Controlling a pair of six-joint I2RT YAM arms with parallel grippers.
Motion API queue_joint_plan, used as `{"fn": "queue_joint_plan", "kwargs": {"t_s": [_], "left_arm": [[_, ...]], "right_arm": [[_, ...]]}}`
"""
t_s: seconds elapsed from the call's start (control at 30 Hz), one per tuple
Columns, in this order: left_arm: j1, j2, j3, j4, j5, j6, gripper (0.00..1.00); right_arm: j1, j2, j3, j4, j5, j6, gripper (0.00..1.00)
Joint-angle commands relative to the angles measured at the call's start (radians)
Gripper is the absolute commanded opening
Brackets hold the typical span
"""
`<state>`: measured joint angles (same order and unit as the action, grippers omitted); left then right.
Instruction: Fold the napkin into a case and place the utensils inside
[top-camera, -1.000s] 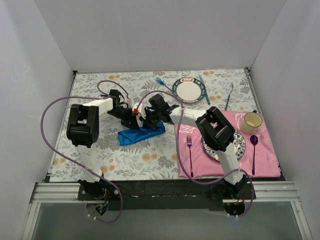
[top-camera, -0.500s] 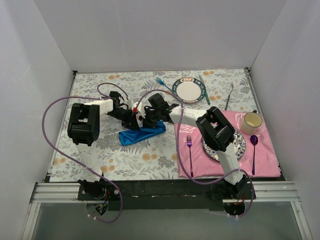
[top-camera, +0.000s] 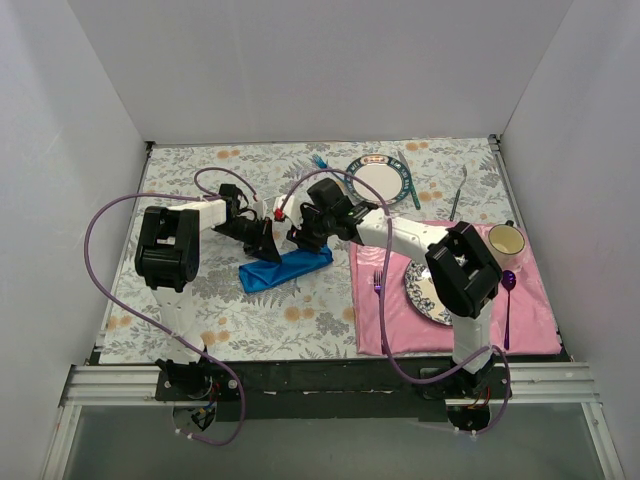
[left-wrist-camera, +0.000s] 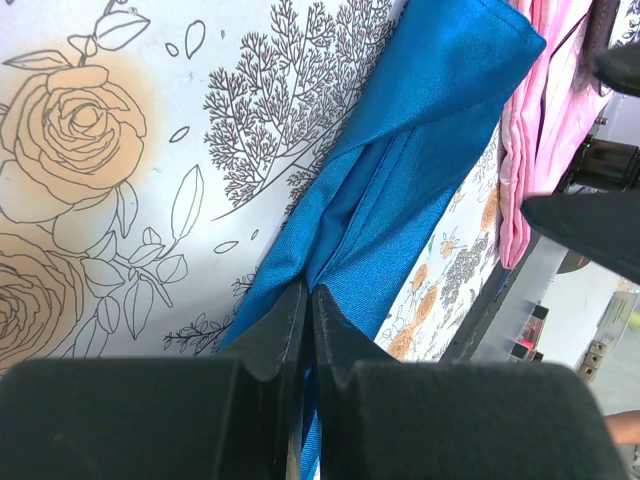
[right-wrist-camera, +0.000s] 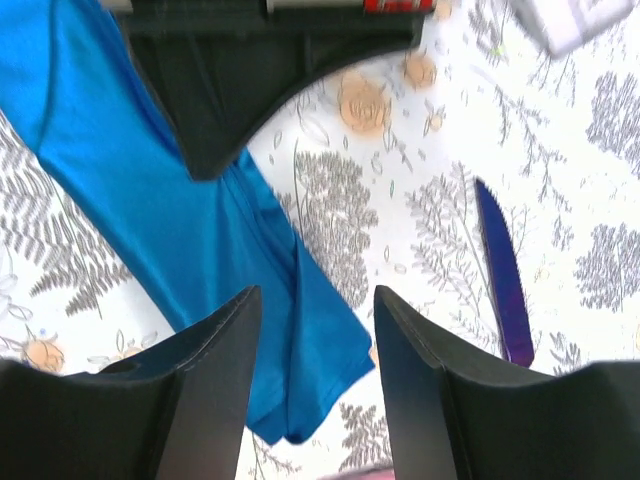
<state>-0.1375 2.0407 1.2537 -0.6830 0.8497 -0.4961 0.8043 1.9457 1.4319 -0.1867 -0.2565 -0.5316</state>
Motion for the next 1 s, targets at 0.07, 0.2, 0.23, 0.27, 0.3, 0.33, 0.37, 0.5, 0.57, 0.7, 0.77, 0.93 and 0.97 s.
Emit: {"fn": "queue_joint_plan", "kwargs": {"t_s": [0.07,0.2,0.23,0.27,0.3,0.33,0.37,0.5,0.57,0.7,0.77,0.93,0.97], "left_arm": [[-0.005,0.029,-0.033,0.013,-0.123,0.033,0.00],[-0.004,0.029,-0.031,0.010,-0.126,0.034,0.00],[-0.004,0.029,-0.030,0.010,-0.126,0.033,0.00],[-0.004,0.027,-0.030,0.008,-0.129,0.034,0.00],[-0.005,0.026,-0.030,0.007,-0.130,0.039,0.00],[-0.004,0.026,-0.030,0.007,-0.132,0.039,0.00],[-0.004,0.024,-0.030,0.002,-0.133,0.042,0.00],[-0.004,0.021,-0.030,0.000,-0.133,0.045,0.00],[-0.004,0.022,-0.025,-0.009,-0.126,0.047,0.00],[-0.004,-0.007,-0.011,-0.013,-0.100,0.053,0.00],[-0.004,-0.030,-0.001,-0.024,-0.084,0.057,0.00],[0.003,-0.065,0.024,-0.018,-0.055,0.022,0.06],[0.019,-0.088,0.027,0.002,-0.048,0.010,0.15]], "right_arm": [[-0.005,-0.002,-0.054,-0.020,0.056,-0.057,0.56],[-0.005,0.032,-0.067,-0.002,0.072,-0.077,0.55],[-0.005,0.042,-0.071,0.012,0.077,-0.083,0.55],[-0.005,0.045,-0.077,0.018,0.094,-0.087,0.54],[-0.005,0.050,-0.091,0.029,0.105,-0.093,0.53],[-0.005,0.056,-0.100,0.038,0.115,-0.103,0.51],[-0.005,0.059,-0.105,0.053,0.135,-0.107,0.49],[-0.005,0.079,-0.117,0.052,0.155,-0.120,0.37],[-0.004,0.087,-0.117,0.049,0.154,-0.125,0.29],[-0.005,0.093,-0.125,0.044,0.151,-0.137,0.16],[-0.004,0.096,-0.125,0.041,0.149,-0.140,0.09],[-0.004,0.104,-0.130,0.035,0.152,-0.150,0.03],[-0.004,0.104,-0.130,0.033,0.155,-0.148,0.02]]}}
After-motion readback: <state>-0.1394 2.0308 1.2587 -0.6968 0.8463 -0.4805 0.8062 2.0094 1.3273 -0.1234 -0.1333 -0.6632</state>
